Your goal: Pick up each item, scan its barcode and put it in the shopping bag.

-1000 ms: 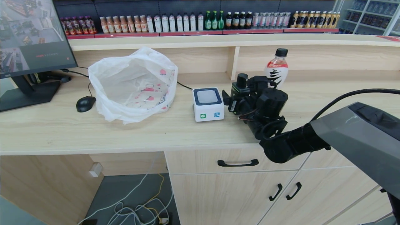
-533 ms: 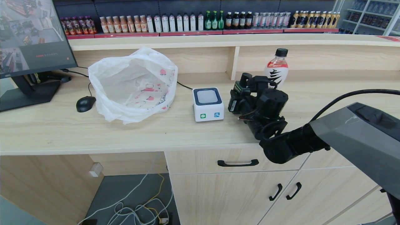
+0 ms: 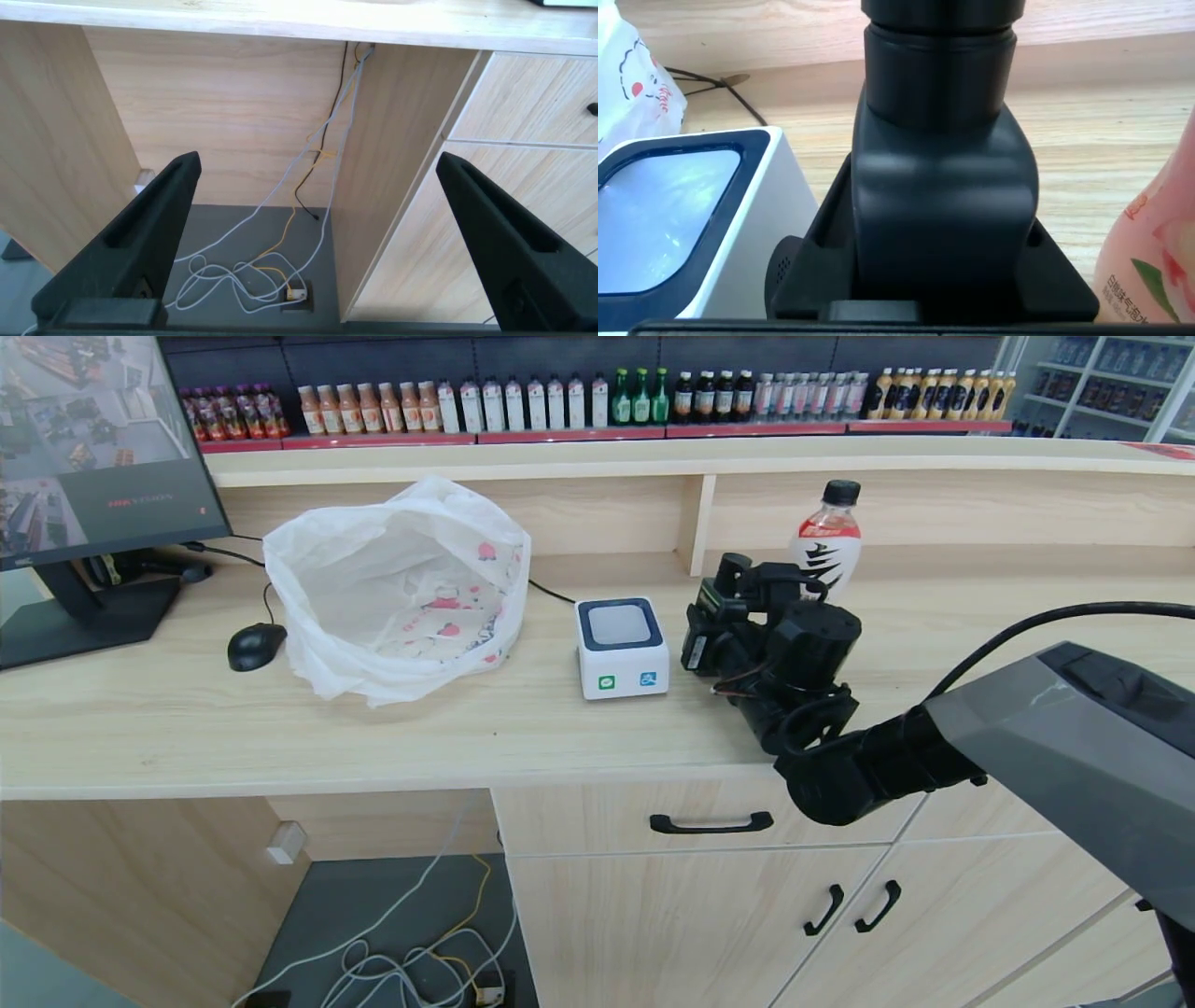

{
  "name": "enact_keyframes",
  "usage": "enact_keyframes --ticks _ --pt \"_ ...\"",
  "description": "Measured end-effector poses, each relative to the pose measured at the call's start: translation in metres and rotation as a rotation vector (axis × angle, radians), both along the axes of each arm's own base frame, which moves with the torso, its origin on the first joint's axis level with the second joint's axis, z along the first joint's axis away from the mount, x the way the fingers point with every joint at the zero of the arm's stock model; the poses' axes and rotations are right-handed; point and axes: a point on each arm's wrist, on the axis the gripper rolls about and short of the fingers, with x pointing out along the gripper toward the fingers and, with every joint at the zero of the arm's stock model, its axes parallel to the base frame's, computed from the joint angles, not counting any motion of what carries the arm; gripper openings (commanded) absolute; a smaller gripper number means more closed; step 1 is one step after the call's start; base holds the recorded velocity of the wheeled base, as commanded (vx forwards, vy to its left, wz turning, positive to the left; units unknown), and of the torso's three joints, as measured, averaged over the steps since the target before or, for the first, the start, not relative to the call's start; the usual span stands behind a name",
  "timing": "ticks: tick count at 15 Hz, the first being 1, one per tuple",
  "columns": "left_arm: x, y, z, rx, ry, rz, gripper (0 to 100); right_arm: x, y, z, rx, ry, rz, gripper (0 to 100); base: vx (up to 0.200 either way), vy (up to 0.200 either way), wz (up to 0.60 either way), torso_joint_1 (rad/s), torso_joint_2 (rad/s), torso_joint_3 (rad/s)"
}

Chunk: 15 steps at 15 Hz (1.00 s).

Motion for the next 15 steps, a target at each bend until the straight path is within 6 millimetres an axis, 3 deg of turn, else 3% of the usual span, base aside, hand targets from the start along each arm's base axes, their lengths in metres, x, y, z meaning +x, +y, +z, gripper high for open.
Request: enact_keyframes --ticks 7,11,15 --pt "0.0 0.0 0.0 0.0 0.0 0.0 100 -0.022 0.012 0.03 -0.001 -0.061 0.043 0 0.0 0.0 0.0 0.0 0.0 0.0" --pt "0.0 0.0 0.0 0.0 0.0 0.0 100 -0.056 0.015 0.053 0.001 -0.08 0.091 0 0.0 0.0 0.0 0.0 0.0 0.0" --pt "0.0 0.0 0.0 0.0 0.0 0.0 100 -0.105 0.005 0.064 -0.015 -0.08 0.138 0 0.0 0.0 0.0 0.0 0.0 0.0"
